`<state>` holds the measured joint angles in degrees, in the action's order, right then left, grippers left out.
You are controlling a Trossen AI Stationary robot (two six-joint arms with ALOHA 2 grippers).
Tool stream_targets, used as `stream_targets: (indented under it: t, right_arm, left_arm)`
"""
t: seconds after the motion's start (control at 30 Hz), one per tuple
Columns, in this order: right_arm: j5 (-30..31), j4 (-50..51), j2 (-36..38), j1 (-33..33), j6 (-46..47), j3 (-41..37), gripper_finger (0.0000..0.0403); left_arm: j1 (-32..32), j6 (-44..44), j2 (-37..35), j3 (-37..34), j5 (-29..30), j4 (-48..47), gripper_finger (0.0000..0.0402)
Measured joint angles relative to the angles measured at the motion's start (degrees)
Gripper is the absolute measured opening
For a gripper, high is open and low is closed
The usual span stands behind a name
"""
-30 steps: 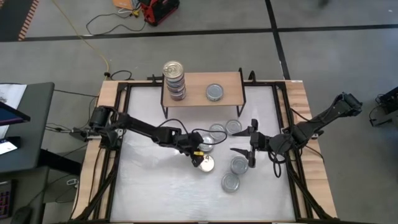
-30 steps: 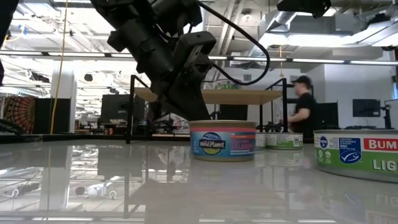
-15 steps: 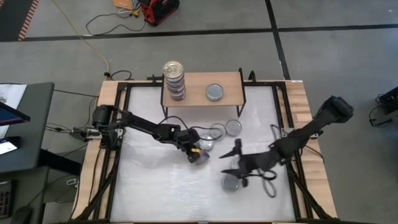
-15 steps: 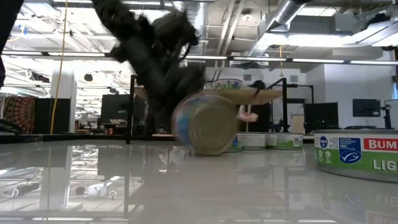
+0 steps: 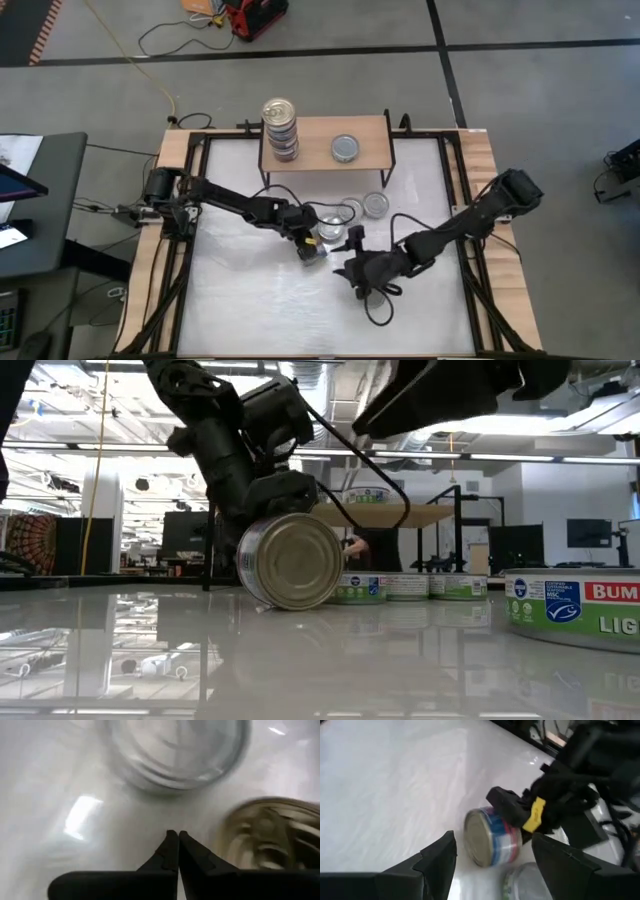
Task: Stack canned seafood by type on shelf
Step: Stack the blue tuna can on top of the blue tuna can
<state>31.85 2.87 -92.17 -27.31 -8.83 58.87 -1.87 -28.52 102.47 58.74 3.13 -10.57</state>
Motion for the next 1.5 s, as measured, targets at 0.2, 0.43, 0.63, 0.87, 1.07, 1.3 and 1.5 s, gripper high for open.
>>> stream_targets:
  t: [0.2, 0.43, 0.63, 0.87, 1.07, 1.3, 1.5]
  right_arm:
    - [3.0, 3.3, 7.7, -2.0, 2.3, 0.1, 0.0292]
    - [4.3, 8.6, 15.3, -2.6, 4.2, 0.1, 0.0292]
    - [7.8, 15.6, 19.3, -3.1, 9.7, -0.4, 0.0292]
    - [16.9, 17.9, 22.9, -6.0, 10.8, -3.1, 0.0292]
    - [17.8, 17.9, 23.5, -6.9, 10.5, -3.1, 0.0292]
    - [17.8, 18.1, 23.5, -7.4, 10.7, -3.1, 0.0292]
    - [17.8, 17.9, 23.5, -8.8, 10.8, -3.1, 0.0292]
  left_arm:
    - [-2.8, 5.7, -9.0, 0.2, 14.6, -0.2, 0.0]
    - [-8.2, 8.2, -16.7, 0.2, 17.7, 1.0, 0.0049]
    - [-15.0, 9.5, -16.9, 0.2, 16.2, 5.4, 0.0159]
    - [-19.1, 6.5, -13.2, 2.1, 20.7, 5.2, 0.0272]
    - [-18.9, 4.0, -5.3, 8.1, 24.3, -2.1, 0.0304]
    - [-18.5, 0.9, 3.2, 19.6, 27.1, -19.2, 0.0305]
    - [-18.4, -2.9, 7.2, 24.5, 26.7, -29.4, 0.0305]
